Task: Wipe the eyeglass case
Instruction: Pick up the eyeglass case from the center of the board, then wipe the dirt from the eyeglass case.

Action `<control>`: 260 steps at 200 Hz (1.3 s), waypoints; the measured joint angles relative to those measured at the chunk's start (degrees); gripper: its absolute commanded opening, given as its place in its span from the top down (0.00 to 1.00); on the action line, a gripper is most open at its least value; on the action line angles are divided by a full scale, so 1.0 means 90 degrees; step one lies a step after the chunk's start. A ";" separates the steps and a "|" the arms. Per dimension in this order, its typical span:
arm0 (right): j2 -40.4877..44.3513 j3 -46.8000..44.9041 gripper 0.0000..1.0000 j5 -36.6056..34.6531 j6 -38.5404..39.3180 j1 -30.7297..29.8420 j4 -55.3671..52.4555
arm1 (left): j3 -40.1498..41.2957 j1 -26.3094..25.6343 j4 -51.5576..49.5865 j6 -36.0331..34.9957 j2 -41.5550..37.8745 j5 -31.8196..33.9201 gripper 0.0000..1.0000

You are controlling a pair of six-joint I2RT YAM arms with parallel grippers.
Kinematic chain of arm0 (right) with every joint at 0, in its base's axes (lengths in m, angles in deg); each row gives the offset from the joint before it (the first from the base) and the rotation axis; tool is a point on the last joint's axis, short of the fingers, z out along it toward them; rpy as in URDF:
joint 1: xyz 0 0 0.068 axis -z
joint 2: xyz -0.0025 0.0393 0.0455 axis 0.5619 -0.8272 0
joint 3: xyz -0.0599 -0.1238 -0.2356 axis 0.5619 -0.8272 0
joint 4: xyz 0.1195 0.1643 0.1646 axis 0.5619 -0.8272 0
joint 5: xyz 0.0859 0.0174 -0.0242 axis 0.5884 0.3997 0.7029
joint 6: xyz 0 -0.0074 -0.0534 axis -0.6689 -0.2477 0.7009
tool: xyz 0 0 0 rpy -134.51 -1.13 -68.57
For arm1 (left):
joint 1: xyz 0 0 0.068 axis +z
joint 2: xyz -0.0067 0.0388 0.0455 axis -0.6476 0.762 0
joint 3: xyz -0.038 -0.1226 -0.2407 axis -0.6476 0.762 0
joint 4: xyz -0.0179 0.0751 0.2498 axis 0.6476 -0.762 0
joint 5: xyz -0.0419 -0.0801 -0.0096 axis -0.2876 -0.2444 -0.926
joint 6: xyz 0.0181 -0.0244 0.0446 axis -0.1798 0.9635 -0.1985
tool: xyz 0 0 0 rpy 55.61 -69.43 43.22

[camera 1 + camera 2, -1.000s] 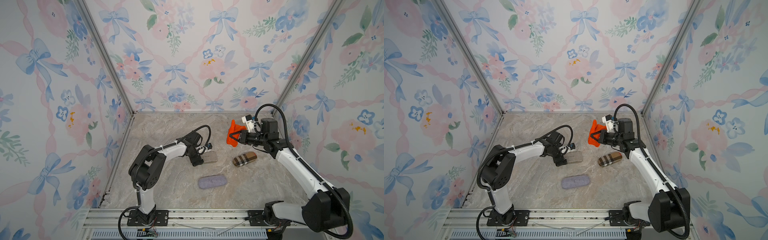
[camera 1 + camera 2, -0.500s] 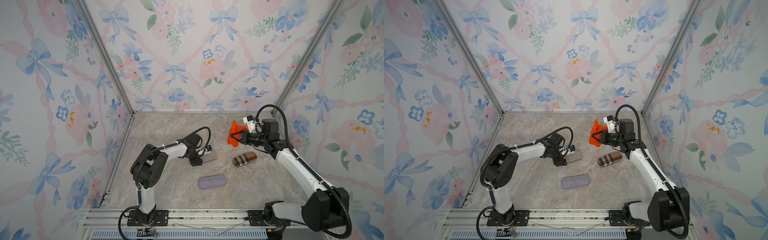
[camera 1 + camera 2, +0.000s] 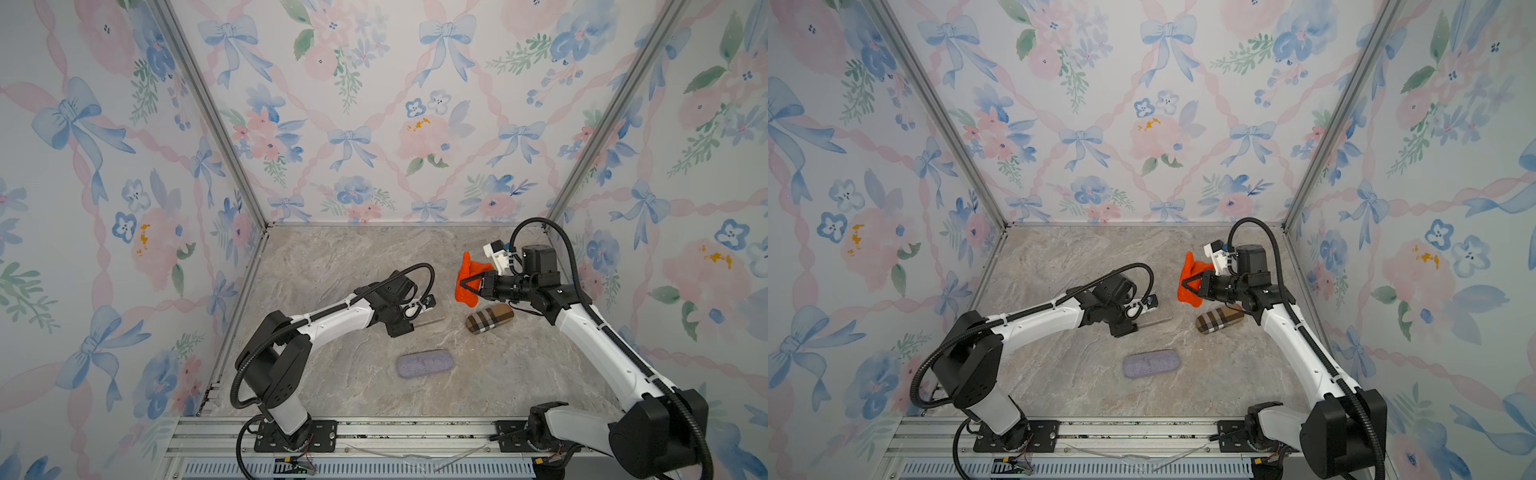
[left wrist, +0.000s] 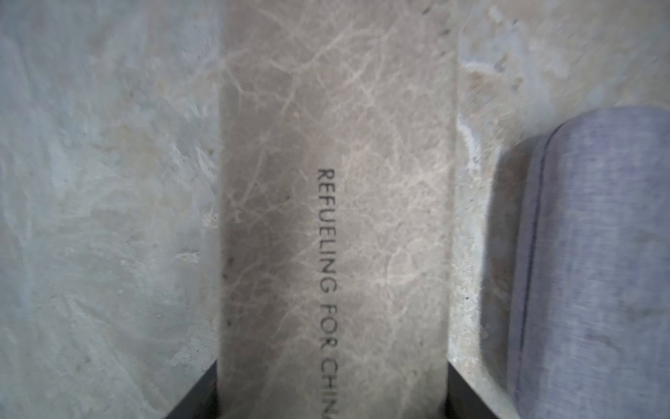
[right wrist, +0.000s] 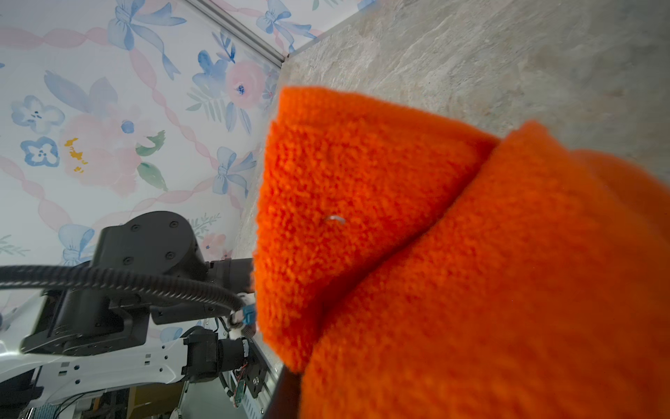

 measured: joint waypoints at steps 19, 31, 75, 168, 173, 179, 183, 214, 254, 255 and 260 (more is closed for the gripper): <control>-0.0063 0.0000 1.00 0.0165 -0.0129 -0.0469 -0.0002 | 0.0046 -0.0257 0.0163 0.0126 -0.0432 0.0131 0.68; -0.0138 -0.0007 1.00 0.0245 -0.0214 -0.0748 0.0039 | 0.0141 -0.0413 0.0328 0.0211 -0.0673 0.0240 0.68; -0.0413 -0.0549 1.00 0.0534 -0.1005 -0.1231 0.0925 | 0.0661 -0.0809 0.0738 0.0529 -0.1299 0.0634 0.68; -0.0539 -0.0466 1.00 0.1613 -0.1508 -0.0636 0.1304 | 0.1455 -0.0930 0.1481 0.0894 -0.2055 0.0947 0.67; -0.0522 -0.0432 1.00 0.1617 -0.1443 -0.0622 0.1251 | 0.1489 -0.0930 0.1515 0.0935 -0.2101 0.0947 0.67; -0.0505 -0.0423 1.00 0.1617 -0.1445 -0.0673 0.1243 | 0.1515 -0.0930 0.1535 0.0964 -0.2140 0.0945 0.68; -0.0503 -0.0427 1.00 0.1613 -0.1474 -0.0755 0.1273 | 0.1532 -0.0930 0.1549 0.0996 -0.2166 0.0947 0.67; -0.0593 -0.0770 1.00 0.1484 -0.2140 -0.1620 0.2268 | 0.1630 -0.0925 0.1617 0.1127 -0.2244 0.0998 0.68; -0.0709 -0.0913 1.00 0.1756 -0.2229 -0.1365 0.2363 | 0.1656 -0.0930 0.1562 0.1144 -0.2251 0.0993 0.68; -0.0707 -0.0908 1.00 0.1766 -0.2215 -0.1353 0.2346 | 0.1656 -0.0930 0.1566 0.1144 -0.2251 0.0993 0.68; -0.0699 -0.0877 1.00 0.1834 -0.2164 -0.1270 0.2251 | 0.1656 -0.0930 0.1593 0.1144 -0.2251 0.0988 0.68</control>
